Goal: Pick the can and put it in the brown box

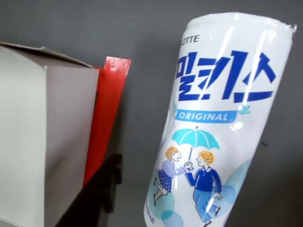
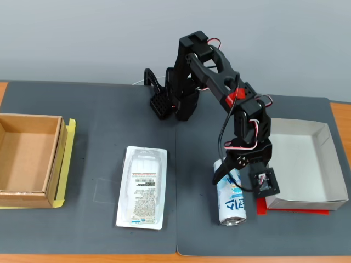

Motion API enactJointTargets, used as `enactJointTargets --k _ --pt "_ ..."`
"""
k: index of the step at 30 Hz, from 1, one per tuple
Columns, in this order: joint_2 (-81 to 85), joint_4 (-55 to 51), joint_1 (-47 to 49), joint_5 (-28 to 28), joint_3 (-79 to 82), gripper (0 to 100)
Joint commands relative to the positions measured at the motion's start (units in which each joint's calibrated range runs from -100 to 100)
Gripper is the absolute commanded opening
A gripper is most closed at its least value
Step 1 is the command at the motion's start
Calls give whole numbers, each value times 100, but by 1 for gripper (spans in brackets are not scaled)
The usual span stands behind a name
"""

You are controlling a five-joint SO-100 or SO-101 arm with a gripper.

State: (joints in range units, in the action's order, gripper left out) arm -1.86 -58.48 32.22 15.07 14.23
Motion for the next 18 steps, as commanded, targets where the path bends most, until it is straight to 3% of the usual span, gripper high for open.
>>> enactJointTargets --k 1,18 --pt "-132 63 11 15 -428 46" --pt "-1250 72 -22 15 -808 46"
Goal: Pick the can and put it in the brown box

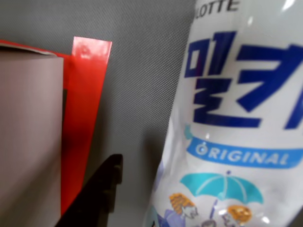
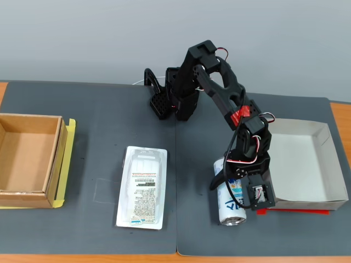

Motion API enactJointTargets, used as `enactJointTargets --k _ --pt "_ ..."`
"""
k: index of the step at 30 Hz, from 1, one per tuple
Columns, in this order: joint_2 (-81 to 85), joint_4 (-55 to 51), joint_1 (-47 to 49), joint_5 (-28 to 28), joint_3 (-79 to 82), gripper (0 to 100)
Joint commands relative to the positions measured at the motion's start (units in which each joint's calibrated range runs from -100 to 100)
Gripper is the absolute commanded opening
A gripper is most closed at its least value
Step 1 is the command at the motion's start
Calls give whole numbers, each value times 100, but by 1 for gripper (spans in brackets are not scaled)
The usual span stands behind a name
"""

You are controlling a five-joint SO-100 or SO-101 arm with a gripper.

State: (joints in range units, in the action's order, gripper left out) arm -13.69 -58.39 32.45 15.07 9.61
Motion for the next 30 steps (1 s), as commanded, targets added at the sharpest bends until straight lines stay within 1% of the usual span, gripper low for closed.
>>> enactJointTargets --k 1,13,22,24,28,30 --pt "-117 72 -44 15 -355 46" --pt "-719 488 -76 -6 -409 45" --pt "-803 488 -85 -16 -409 45" --pt "-803 488 -85 -16 -409 42" --pt "-812 479 -85 -16 -409 31" --pt "-812 479 -85 -16 -409 28"
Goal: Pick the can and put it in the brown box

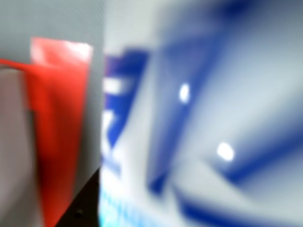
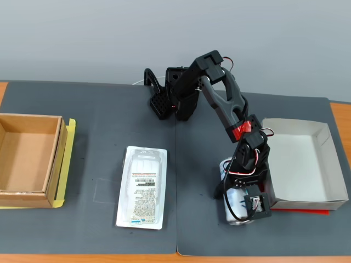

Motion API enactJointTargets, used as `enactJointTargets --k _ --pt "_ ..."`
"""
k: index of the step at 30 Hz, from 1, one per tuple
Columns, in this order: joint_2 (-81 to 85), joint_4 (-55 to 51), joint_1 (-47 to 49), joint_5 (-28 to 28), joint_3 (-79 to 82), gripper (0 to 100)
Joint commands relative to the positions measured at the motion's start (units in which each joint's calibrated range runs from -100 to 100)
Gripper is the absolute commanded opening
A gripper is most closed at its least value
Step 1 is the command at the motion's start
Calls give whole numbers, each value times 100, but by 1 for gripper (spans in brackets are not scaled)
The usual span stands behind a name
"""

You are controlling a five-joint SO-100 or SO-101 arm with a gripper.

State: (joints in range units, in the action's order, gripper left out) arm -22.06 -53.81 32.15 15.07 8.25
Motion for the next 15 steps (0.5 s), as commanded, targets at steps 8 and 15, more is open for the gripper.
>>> enactJointTargets --k 8,15 --pt "17 -23 -55 -22 -264 26" --pt "42 -57 -55 -27 -192 24"
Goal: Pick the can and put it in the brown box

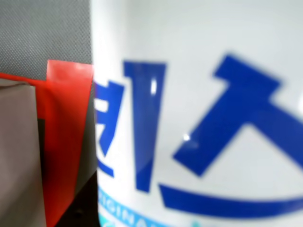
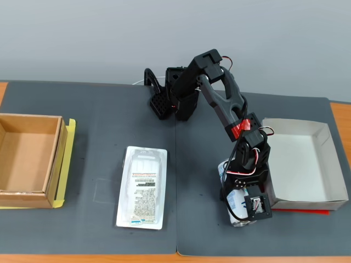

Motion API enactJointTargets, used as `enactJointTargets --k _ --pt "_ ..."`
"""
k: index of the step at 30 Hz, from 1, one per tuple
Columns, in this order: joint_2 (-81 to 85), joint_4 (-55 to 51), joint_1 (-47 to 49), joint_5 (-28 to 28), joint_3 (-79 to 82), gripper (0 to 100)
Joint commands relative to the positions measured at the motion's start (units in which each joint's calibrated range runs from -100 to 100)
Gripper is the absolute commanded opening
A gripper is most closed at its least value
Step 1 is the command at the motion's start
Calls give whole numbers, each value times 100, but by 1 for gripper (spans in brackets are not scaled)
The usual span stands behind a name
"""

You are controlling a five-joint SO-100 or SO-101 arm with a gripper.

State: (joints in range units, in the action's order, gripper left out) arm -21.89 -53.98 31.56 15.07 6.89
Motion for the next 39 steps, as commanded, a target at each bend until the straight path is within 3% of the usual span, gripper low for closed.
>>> enactJointTargets --k 1,5,12,25,39 --pt "25 -40 4 -27 -56 21" --pt "25 -75 4 -27 -56 14" --pt "110 -482 -20 -32 -173 22" --pt "542 -855 -402 -58 -363 15" --pt "2473 -1011 -1937 -1564 -372 14"
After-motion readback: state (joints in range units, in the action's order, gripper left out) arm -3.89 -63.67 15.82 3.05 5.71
